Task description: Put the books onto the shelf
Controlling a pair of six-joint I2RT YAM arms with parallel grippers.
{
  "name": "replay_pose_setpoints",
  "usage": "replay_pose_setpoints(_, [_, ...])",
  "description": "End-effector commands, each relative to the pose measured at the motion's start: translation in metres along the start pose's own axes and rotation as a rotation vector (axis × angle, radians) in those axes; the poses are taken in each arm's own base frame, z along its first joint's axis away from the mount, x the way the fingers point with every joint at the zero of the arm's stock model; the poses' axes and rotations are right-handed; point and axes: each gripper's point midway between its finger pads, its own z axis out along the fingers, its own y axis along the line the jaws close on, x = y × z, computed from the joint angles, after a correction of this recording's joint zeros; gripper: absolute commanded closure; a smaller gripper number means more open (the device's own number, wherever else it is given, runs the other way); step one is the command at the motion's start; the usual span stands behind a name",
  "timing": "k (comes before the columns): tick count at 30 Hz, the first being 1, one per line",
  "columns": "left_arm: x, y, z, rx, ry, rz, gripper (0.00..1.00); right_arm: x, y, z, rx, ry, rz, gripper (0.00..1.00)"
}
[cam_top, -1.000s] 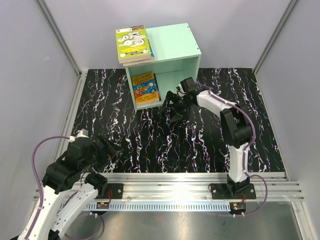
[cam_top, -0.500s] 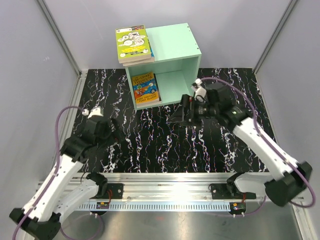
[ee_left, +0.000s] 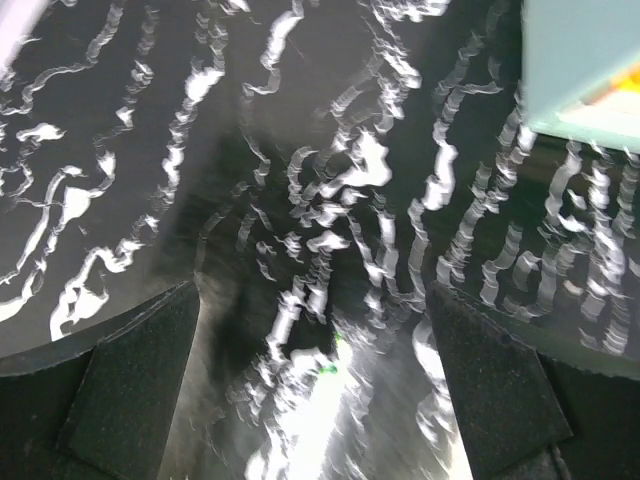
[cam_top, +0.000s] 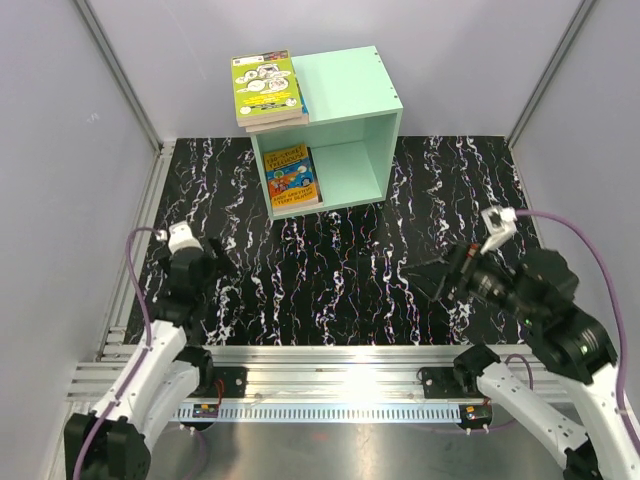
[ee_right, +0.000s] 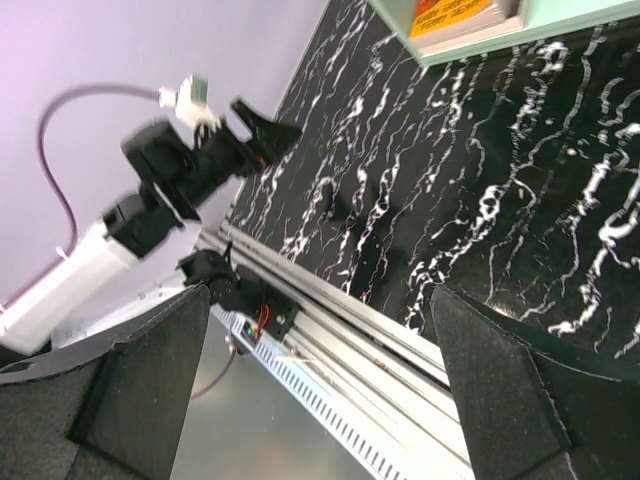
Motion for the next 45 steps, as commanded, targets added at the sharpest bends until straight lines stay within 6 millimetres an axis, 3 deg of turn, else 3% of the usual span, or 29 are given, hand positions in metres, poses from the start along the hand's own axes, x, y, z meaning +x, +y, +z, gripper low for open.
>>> replay_pose_setpoints(1, [-0.047, 0.005, 0.005, 0.013, -0.317, -0.040, 0.01, -0.001, -0.019, -0.011, 0.061, -0.126, 0.096, 0.00])
replay_pose_setpoints(3, [-0.057, 0.013, 0.005, -0.016, -0.374, -0.052, 0.01, 0.001, -0.025, -0.015, 0.065, -0.172, 0.147, 0.00])
replay_pose_setpoints(6, [-0.056, 0.022, 0.016, -0.050, -0.401, 0.043, 0.01, 0.001, -0.027, -0.028, 0.076, -0.213, 0.189, 0.00])
replay_pose_setpoints(8, [-0.040, 0.036, 0.032, -0.110, -0.342, 0.077, 0.01, 0.006, -0.034, -0.030, 0.120, -0.186, 0.189, 0.00])
replay_pose_setpoints(10, [-0.043, 0.042, 0.038, -0.133, -0.361, 0.057, 0.01, 0.002, -0.030, -0.030, 0.136, -0.159, 0.154, 0.00])
replay_pose_setpoints(11, [-0.040, 0.039, 0.043, -0.105, -0.351, 0.048, 0.01, 0.006, -0.033, -0.030, 0.156, -0.135, 0.147, 0.00])
replay_pose_setpoints(13, [-0.052, 0.031, 0.044, -0.055, -0.412, 0.002, 0.01, 0.005, -0.033, -0.026, 0.169, -0.106, 0.123, 0.00])
replay_pose_setpoints(15, [-0.048, 0.032, 0.061, -0.087, -0.350, 0.010, 0.01, 0.006, -0.034, -0.020, 0.169, -0.086, 0.117, 0.00])
replay_pose_setpoints(16, [-0.067, 0.026, 0.068, -0.089, -0.360, 0.018, 0.01, 0.006, -0.033, -0.019, 0.163, -0.088, 0.121, 0.00])
replay_pose_setpoints(18, [-0.059, 0.021, 0.085, -0.075, -0.302, 0.104, 0.02, 0.005, -0.034, -0.016, 0.160, -0.101, 0.134, 0.00])
replay_pose_setpoints(21, [-0.069, 0.005, 0.095, -0.003, -0.325, 0.203, 0.01, 0.002, -0.035, -0.014, 0.154, -0.128, 0.143, 0.00])
replay_pose_setpoints(23, [-0.060, -0.014, 0.094, 0.125, -0.331, 0.236, 0.01, 0.001, -0.036, -0.014, 0.154, -0.139, 0.132, 0.00])
replay_pose_setpoints(27, [-0.057, -0.005, 0.080, 0.143, -0.424, 0.232, 0.01, 0.002, -0.044, -0.016, 0.196, -0.149, 0.154, 0.00])
replay_pose_setpoints(35, [-0.055, -0.003, 0.080, 0.132, -0.435, 0.226, 0.01, -0.013, -0.046, -0.021, 0.180, -0.255, 0.069, 0.00])
replay_pose_setpoints(45, [-0.055, -0.005, 0.080, 0.135, -0.436, 0.229, 0.01, 0.007, -0.066, 0.010, 0.177, -0.222, 0.144, 0.00])
